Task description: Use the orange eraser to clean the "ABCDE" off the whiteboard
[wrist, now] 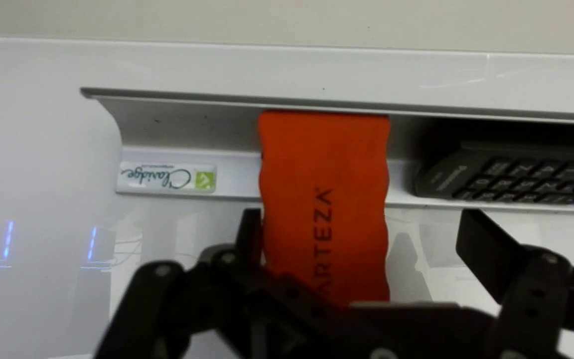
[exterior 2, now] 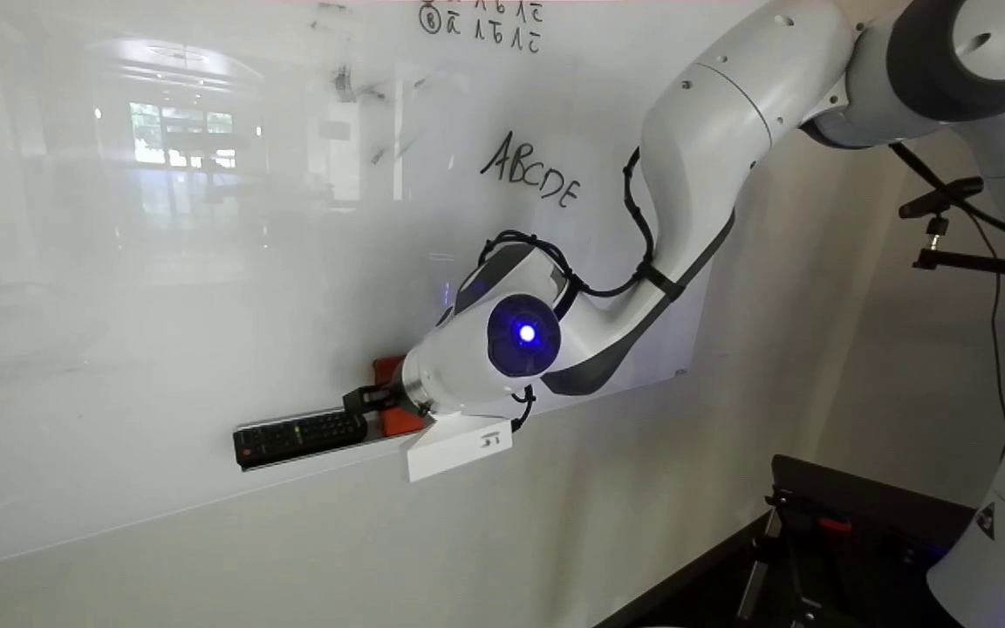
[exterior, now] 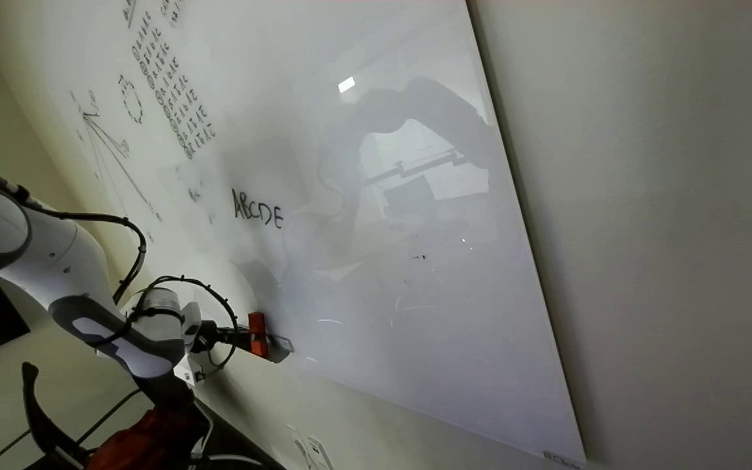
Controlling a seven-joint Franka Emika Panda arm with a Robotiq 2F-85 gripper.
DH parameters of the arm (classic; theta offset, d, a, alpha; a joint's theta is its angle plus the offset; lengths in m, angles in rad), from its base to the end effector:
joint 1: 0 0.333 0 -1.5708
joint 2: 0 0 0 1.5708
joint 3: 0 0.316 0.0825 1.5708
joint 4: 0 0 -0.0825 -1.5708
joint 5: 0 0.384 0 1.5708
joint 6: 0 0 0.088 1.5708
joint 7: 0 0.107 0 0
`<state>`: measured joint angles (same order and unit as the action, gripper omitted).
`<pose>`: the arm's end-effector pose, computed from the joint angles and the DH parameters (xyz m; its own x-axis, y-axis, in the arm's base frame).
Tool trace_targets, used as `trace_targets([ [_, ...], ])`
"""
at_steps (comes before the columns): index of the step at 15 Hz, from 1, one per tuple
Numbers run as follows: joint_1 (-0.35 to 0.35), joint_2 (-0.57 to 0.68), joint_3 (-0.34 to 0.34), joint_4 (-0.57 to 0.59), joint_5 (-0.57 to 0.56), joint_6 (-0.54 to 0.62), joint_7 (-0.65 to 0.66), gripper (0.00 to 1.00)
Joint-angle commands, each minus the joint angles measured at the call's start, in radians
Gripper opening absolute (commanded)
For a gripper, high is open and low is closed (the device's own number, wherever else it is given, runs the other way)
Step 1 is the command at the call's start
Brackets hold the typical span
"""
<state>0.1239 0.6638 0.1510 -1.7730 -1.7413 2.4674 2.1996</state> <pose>0.6385 0.1740 0.1907 0.5061 -0.2793 0.8160 -0.4923 -0.8704 0.0074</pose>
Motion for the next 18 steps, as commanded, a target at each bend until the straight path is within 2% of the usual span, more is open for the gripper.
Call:
trace_targets([
  [1,0.009,-0.009,-0.012,0.001,-0.039,-0.008,-0.011,1.00],
  [15,-0.006,-0.022,-0.005,-0.016,-0.072,0.021,-0.011,1.00],
  [16,-0.007,-0.023,-0.004,-0.018,-0.074,0.024,-0.009,0.75],
  [18,-0.007,-0.025,-0.004,-0.020,-0.082,0.024,-0.006,0.66],
])
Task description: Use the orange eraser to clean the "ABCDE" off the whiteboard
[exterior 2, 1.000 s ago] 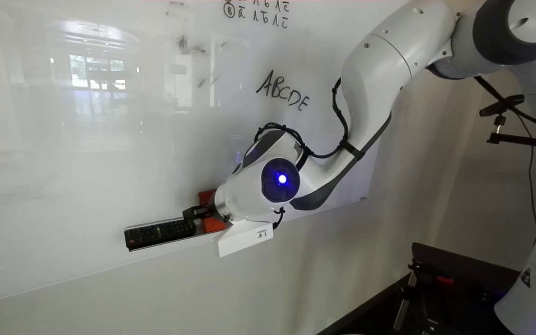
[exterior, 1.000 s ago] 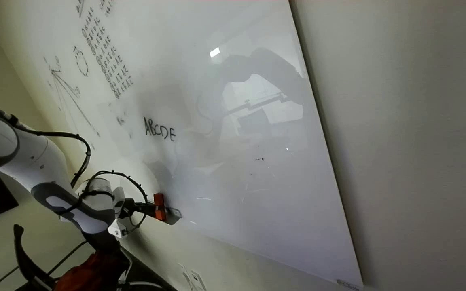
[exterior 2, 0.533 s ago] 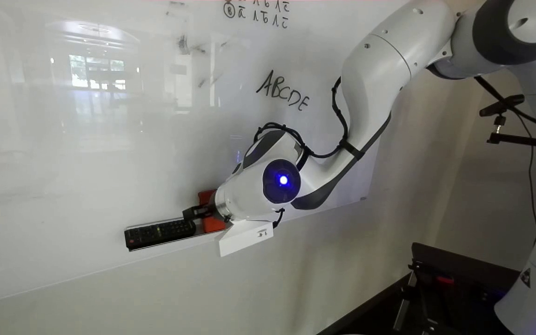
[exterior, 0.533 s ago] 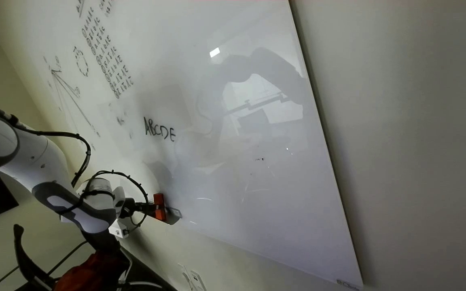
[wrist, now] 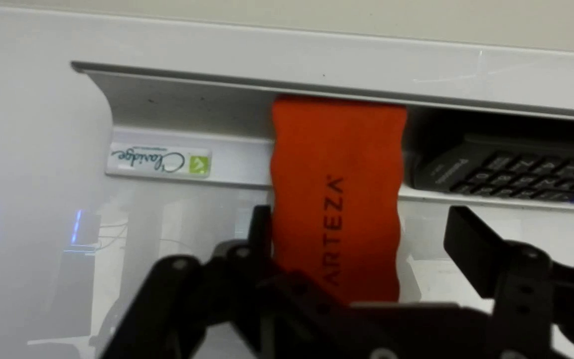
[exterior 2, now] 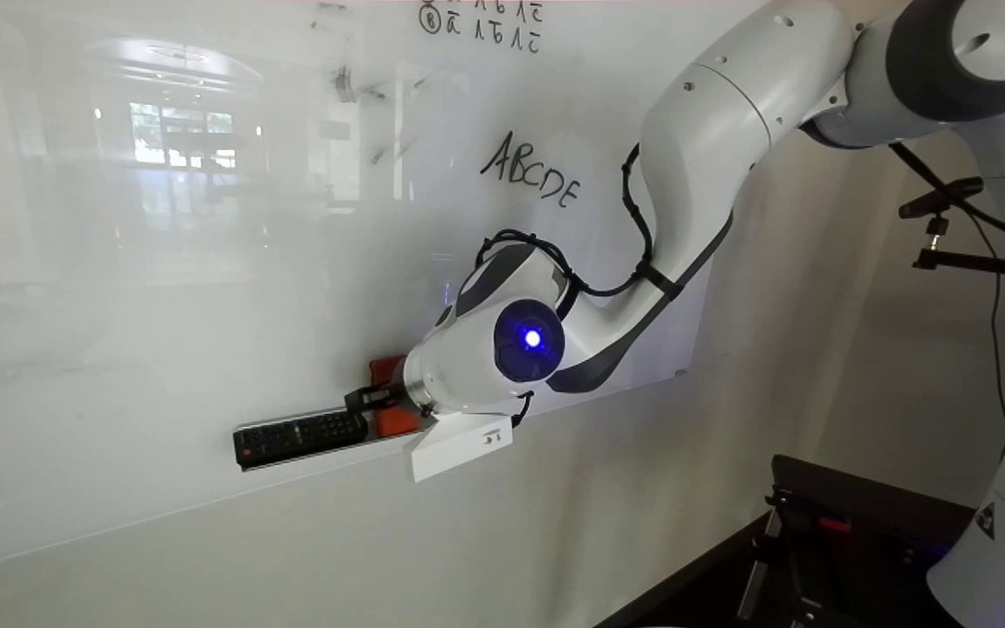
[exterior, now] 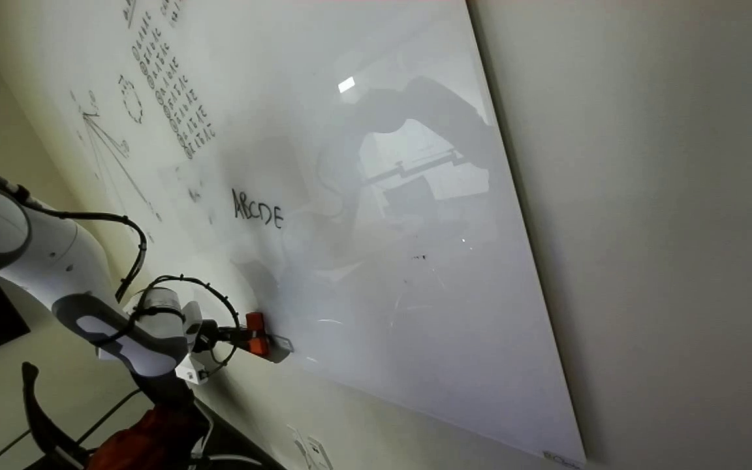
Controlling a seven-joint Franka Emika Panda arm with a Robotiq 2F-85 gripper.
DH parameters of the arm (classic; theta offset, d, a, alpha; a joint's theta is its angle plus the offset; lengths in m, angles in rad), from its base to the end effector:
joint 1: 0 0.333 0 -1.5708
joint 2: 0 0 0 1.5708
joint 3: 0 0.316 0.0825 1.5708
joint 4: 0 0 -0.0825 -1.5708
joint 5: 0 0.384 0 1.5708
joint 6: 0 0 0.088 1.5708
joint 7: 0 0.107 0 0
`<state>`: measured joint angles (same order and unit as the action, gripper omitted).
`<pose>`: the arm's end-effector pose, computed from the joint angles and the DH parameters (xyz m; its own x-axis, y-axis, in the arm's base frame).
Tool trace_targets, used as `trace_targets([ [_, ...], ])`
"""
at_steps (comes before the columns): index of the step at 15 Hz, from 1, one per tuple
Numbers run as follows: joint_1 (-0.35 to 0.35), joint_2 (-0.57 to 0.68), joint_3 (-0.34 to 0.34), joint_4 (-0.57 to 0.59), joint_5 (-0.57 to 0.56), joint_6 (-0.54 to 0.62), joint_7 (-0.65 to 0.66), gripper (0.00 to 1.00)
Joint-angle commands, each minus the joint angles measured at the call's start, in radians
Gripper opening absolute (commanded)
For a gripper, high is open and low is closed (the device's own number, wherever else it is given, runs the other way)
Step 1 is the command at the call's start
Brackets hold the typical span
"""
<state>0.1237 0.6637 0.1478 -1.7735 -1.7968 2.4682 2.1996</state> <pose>0.6387 0.1721 0.1903 0.5063 -0.2297 0.8312 -0.4576 -0.8886 0.0331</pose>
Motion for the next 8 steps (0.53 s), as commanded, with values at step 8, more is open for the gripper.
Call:
trace_targets([
  [8,-0.007,-0.032,0.003,-0.028,-0.046,0.017,0.002,0.31],
])
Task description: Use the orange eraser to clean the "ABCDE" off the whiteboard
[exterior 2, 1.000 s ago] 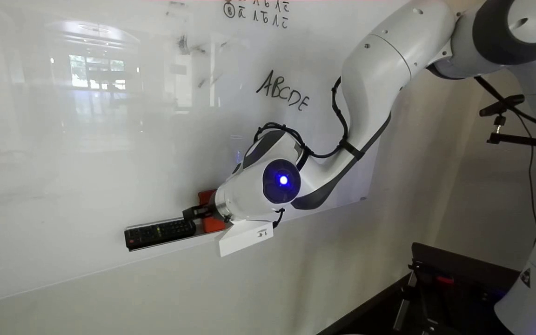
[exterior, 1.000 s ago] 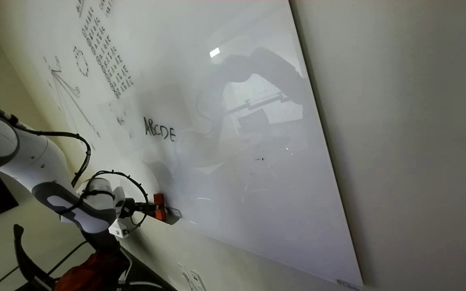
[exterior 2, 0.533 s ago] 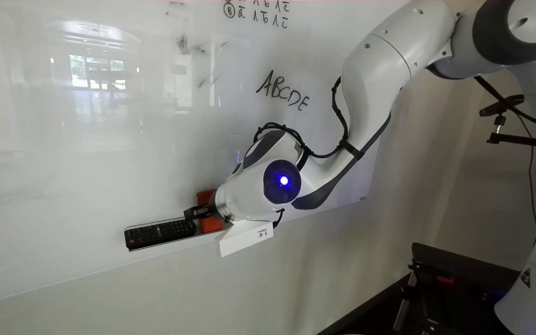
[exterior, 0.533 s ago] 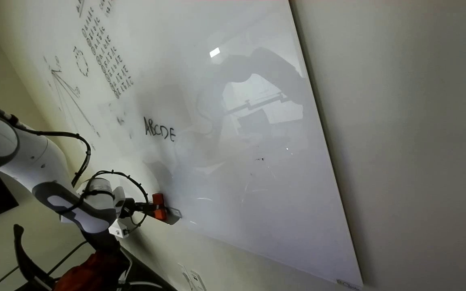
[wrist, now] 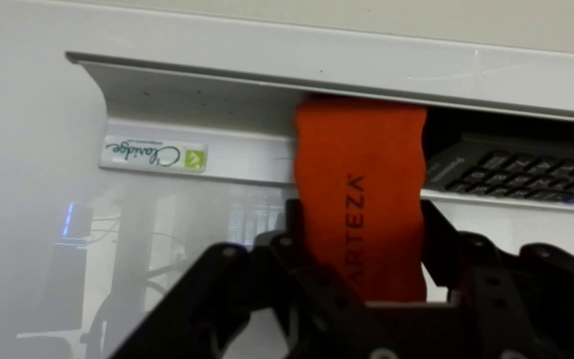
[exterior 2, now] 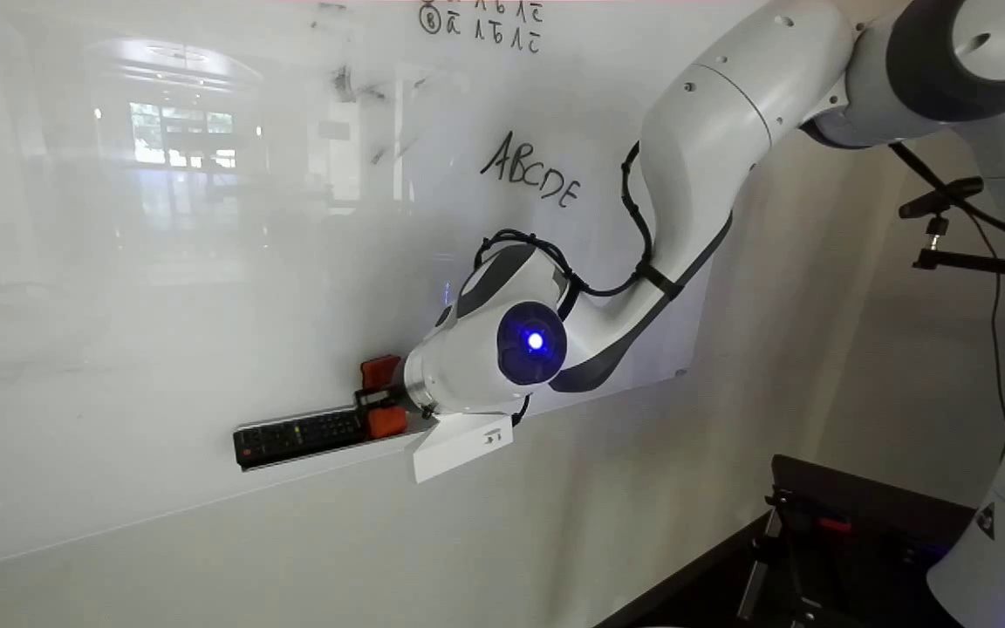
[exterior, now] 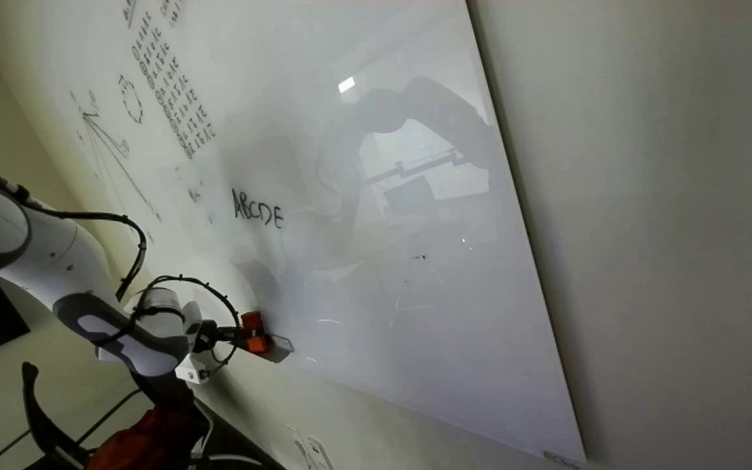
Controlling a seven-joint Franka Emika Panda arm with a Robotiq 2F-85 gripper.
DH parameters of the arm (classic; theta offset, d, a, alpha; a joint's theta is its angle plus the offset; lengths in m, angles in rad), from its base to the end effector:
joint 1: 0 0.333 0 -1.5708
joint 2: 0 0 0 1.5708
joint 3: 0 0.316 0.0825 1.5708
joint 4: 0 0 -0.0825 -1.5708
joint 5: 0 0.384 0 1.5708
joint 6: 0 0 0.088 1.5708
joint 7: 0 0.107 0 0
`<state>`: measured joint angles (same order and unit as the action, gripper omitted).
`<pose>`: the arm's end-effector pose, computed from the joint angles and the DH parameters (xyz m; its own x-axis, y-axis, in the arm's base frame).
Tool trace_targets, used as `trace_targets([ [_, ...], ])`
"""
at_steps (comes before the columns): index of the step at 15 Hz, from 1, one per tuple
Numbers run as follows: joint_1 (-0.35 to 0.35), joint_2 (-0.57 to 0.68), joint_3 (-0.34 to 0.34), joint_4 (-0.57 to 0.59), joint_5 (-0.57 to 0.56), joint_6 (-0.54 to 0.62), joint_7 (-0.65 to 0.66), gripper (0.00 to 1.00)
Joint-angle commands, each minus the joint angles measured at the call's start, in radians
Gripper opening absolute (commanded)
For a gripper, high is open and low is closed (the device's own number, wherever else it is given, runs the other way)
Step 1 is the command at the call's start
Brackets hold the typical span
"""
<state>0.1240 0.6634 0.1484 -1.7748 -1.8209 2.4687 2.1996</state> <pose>0.6381 0.1726 0.1900 0.5070 -0.2079 0.8365 -0.4404 -0.8967 0.0441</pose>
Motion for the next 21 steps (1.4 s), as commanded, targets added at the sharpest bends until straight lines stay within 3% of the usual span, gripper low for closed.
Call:
trace_targets([
  [1,-0.008,-0.035,0.003,-0.031,-0.010,0.011,-0.003,0.31],
  [7,0.019,-0.104,0.007,-0.101,0.174,-0.116,-0.030,0.31],
  [13,0.078,-0.128,0.010,-0.112,0.284,-0.317,0.064,0.31],
  [17,0.111,-0.118,0.002,-0.112,0.256,-0.395,0.190,0.31],
  [21,0.088,-0.097,0.008,-0.098,0.220,-0.345,0.221,0.31],
])
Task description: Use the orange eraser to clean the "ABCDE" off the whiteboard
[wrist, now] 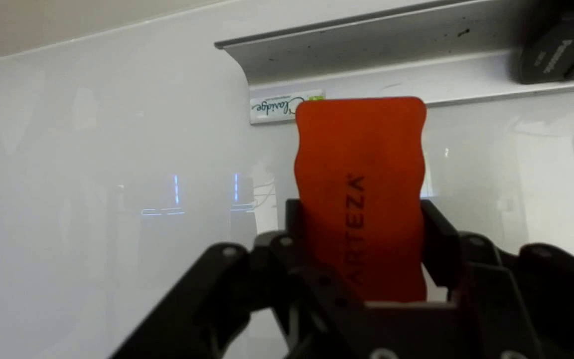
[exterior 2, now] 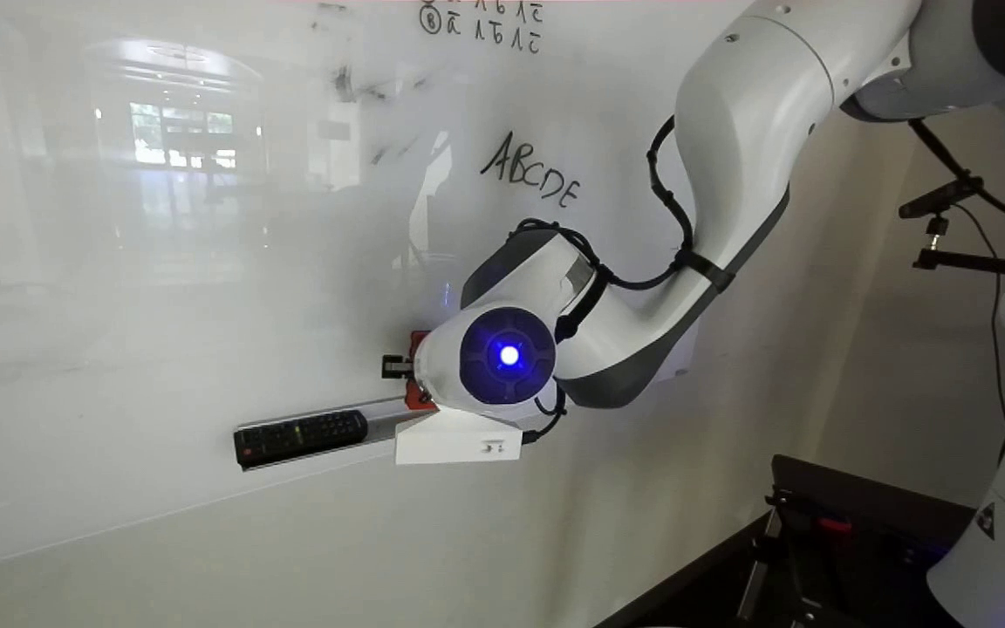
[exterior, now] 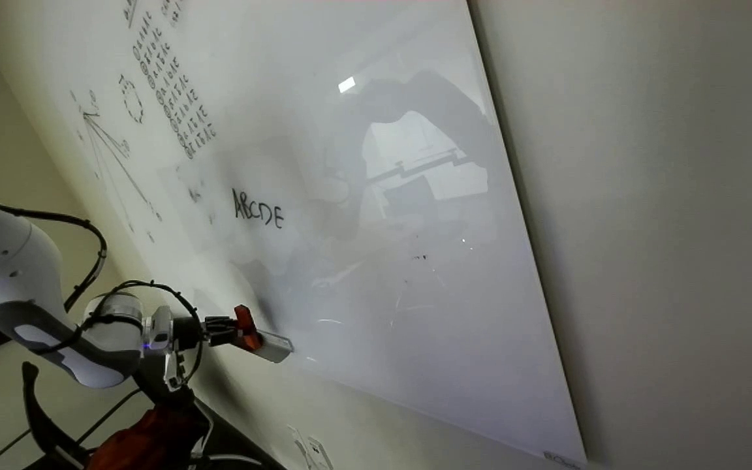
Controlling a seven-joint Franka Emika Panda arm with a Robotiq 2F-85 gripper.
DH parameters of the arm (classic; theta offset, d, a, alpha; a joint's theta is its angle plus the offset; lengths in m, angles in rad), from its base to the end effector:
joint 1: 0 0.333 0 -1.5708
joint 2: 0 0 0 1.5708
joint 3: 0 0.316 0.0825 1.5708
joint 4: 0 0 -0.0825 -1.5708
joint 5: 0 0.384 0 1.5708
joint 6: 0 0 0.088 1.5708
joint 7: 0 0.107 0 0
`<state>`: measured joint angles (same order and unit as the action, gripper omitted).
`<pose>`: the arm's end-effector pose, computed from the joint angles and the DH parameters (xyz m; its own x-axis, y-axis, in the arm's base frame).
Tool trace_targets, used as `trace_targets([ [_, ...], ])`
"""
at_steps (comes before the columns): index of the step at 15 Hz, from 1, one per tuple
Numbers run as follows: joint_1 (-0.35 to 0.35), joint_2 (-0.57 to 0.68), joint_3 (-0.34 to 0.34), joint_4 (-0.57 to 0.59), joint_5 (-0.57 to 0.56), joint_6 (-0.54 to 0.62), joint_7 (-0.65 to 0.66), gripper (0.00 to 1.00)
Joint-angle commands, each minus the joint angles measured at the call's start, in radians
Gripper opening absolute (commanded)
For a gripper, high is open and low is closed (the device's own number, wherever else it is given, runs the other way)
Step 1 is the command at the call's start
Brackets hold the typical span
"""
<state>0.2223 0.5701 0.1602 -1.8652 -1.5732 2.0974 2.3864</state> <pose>0.6102 0.1869 0.2172 0.2562 -0.3768 0.8902 -0.7586 -0.6491 -0.0564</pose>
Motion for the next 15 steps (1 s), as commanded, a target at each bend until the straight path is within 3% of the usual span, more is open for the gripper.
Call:
trace_targets([
  [1,-0.019,0.011,-0.006,0.006,-0.025,0.036,0.030,0.31],
  [13,-0.063,0.087,-0.004,0.069,0.014,0.066,-0.013,0.31],
  [14,-0.062,0.090,-0.005,0.071,0.017,0.069,-0.017,0.76],
  [15,-0.062,0.090,-0.005,0.071,0.018,0.075,-0.017,0.83],
])
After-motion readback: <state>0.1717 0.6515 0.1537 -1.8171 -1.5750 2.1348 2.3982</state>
